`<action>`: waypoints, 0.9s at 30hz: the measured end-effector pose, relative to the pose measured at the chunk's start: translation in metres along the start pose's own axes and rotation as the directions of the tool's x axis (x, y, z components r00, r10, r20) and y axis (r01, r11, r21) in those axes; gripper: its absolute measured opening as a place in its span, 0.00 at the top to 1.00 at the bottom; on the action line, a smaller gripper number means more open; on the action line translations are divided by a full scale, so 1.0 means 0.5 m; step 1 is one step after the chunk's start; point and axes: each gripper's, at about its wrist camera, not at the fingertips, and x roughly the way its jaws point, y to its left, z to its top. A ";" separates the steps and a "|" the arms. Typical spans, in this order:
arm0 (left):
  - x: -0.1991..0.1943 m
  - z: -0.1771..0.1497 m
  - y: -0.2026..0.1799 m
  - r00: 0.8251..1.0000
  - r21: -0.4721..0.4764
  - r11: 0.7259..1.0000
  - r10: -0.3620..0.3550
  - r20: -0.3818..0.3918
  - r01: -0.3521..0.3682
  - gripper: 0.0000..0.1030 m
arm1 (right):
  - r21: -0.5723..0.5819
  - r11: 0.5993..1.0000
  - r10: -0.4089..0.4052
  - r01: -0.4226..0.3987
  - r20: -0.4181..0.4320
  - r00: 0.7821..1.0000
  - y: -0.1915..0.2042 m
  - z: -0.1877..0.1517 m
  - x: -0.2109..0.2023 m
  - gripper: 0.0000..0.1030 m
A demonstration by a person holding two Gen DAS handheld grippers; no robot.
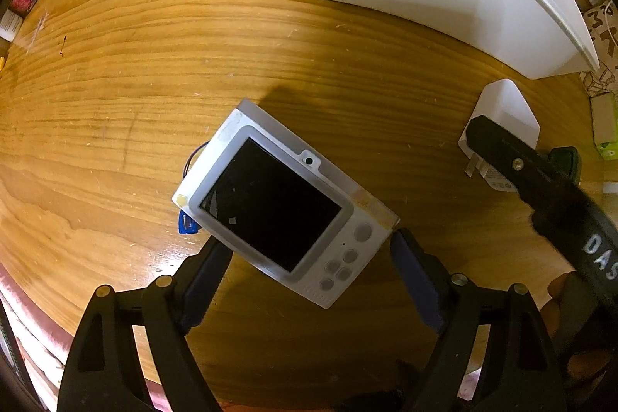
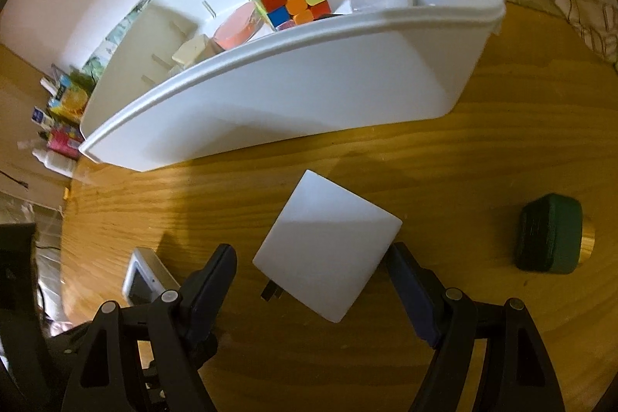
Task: Organize rigid objects
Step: 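Grasp the white screen device with the left tool while the right approaches the charger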
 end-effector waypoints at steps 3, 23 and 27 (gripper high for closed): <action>-0.007 -0.015 0.009 1.000 -0.002 1.000 -0.007 0.006 0.007 0.17 | -0.042 0.998 -0.042 0.042 0.002 0.999 0.014 0.003 0.007 0.22; -0.013 -0.037 0.017 1.000 0.028 1.000 0.007 0.006 -0.007 0.28 | -0.165 0.970 -0.170 0.178 0.059 0.984 0.038 0.002 0.022 0.31; -0.008 -0.038 0.017 1.000 0.027 1.000 0.005 0.007 -0.005 0.31 | -0.183 0.971 -0.157 0.153 -0.008 0.988 0.030 -0.009 0.011 0.35</action>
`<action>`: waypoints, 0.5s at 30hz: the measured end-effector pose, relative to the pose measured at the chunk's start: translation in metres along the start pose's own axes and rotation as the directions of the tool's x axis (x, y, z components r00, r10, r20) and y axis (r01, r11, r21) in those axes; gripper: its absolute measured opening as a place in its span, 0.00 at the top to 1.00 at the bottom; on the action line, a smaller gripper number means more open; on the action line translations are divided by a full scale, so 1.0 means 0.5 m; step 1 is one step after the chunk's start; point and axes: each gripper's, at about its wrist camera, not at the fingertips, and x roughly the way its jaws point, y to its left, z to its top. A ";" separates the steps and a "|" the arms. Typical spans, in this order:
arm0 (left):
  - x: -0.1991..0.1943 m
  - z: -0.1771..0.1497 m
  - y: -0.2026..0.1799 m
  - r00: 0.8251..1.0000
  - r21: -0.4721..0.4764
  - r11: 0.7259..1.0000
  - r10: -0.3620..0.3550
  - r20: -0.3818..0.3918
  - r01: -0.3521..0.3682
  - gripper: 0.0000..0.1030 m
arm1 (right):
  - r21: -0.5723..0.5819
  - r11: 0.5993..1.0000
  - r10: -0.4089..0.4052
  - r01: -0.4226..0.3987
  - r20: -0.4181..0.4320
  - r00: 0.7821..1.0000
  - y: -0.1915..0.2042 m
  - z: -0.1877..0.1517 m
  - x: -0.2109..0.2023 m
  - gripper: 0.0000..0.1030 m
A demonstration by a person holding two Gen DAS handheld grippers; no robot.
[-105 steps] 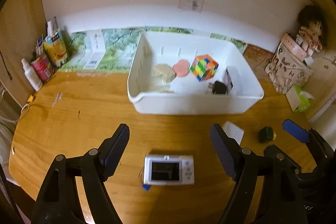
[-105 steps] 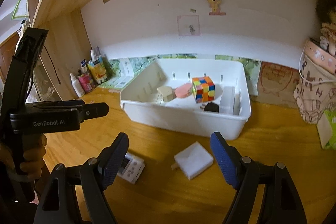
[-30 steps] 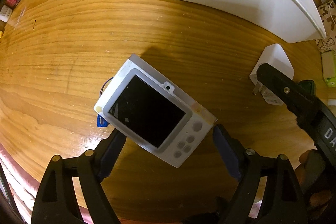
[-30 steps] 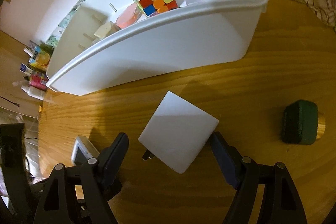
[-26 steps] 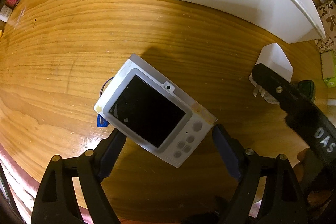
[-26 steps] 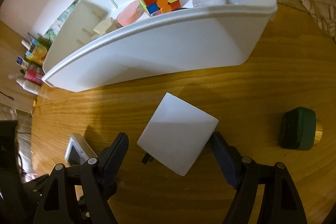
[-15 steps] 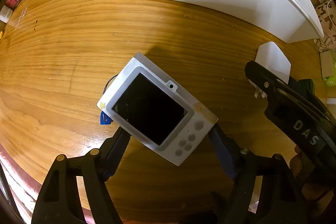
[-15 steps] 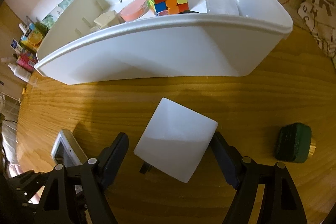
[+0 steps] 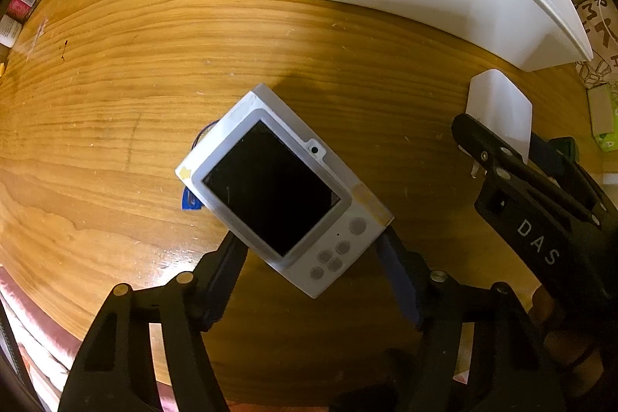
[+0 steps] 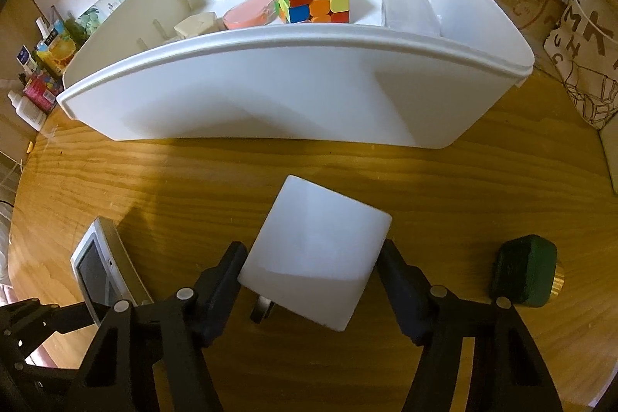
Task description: Organize rigid objects
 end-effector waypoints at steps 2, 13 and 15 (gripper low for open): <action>-0.004 -0.003 -0.001 1.000 -0.003 1.000 -0.003 0.001 0.003 0.33 | -0.001 1.000 0.003 -0.003 -0.001 1.000 -0.002 -0.004 -0.002 0.36; -0.005 -0.016 0.017 1.000 -0.037 0.999 -0.021 0.013 0.021 0.66 | 0.010 1.000 0.019 -0.019 -0.017 1.000 -0.020 -0.047 -0.029 0.40; -0.004 -0.018 0.033 0.999 -0.048 0.998 -0.037 0.013 0.037 0.70 | 0.016 1.000 0.023 -0.022 -0.018 1.000 -0.024 -0.057 -0.034 0.40</action>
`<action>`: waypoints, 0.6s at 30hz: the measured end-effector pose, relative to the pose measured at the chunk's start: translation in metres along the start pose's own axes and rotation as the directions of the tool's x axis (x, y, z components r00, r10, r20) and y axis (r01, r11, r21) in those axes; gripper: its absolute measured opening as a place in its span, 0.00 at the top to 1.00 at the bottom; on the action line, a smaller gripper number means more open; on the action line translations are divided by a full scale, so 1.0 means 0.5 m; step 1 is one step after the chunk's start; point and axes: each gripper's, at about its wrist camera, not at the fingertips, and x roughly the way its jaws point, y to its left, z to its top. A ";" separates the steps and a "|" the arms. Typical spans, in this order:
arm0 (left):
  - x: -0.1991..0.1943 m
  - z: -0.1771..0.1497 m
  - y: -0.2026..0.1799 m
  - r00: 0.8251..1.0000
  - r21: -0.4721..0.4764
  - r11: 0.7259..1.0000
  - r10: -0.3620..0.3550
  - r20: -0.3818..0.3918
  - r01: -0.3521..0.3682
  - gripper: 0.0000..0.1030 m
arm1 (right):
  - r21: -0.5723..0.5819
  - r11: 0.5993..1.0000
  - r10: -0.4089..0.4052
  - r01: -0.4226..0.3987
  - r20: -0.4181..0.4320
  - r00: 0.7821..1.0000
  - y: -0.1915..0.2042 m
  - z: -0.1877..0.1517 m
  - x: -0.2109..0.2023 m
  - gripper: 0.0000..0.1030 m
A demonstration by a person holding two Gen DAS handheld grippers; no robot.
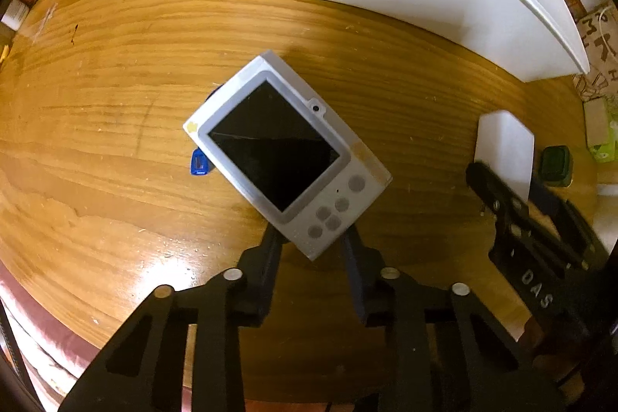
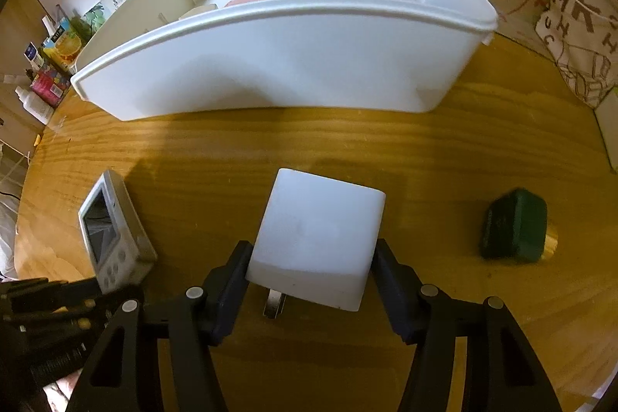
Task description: Organize rigid objects
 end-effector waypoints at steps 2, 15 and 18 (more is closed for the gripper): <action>0.000 -0.002 0.011 1.000 -0.016 1.000 -0.022 -0.005 0.022 0.74 | 0.007 1.000 0.003 -0.003 -0.001 1.000 -0.005 -0.011 -0.006 0.40; -0.049 -0.020 0.060 0.994 -0.122 0.986 -0.108 0.028 0.111 0.43 | 0.037 0.999 0.017 -0.018 0.021 1.000 -0.046 -0.075 -0.052 0.41; -0.058 -0.006 0.082 0.990 -0.162 0.977 -0.139 0.020 0.140 0.34 | 0.035 0.999 0.024 -0.025 0.025 0.999 -0.056 -0.090 -0.065 0.41</action>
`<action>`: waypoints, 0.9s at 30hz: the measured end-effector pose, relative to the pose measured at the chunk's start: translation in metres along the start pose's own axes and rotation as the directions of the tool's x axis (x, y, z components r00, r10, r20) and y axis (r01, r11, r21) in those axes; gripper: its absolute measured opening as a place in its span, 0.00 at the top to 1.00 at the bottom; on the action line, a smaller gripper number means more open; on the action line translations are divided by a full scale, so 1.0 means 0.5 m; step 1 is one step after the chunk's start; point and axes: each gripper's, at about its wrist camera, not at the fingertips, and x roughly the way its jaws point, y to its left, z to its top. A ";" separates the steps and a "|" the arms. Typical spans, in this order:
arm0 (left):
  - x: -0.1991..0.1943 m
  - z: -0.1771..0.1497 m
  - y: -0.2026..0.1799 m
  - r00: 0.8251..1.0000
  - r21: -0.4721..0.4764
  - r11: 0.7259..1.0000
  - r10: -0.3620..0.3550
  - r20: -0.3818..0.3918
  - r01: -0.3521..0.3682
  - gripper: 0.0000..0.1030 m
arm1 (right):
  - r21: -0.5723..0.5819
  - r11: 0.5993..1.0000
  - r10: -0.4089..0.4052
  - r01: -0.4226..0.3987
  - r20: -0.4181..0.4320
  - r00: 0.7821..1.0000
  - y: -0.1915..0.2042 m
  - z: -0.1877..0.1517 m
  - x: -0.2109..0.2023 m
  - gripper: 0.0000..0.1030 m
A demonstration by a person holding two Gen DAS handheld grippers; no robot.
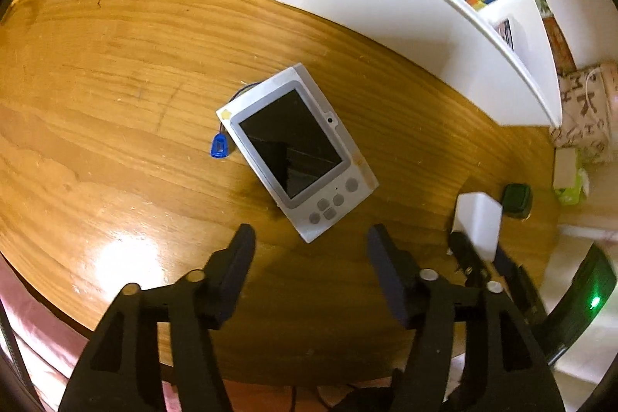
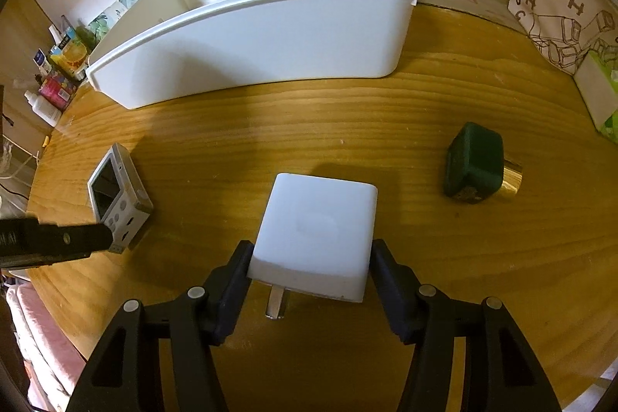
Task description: Organize rigid objects
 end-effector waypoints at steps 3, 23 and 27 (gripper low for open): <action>-0.002 0.018 0.018 0.999 -0.050 0.998 -0.030 -0.012 0.029 0.22 | 0.000 1.000 0.003 -0.003 0.000 1.000 -0.001 0.002 0.002 0.41; 0.066 0.128 -0.006 0.992 -0.198 0.978 0.037 -0.121 -0.060 0.22 | -0.007 0.999 0.039 -0.038 0.007 0.999 -0.013 0.033 0.016 0.42; 0.073 0.160 0.001 0.991 -0.195 0.978 0.054 -0.126 -0.078 0.25 | -0.003 0.999 0.053 -0.053 0.014 0.998 -0.019 0.039 0.014 0.42</action>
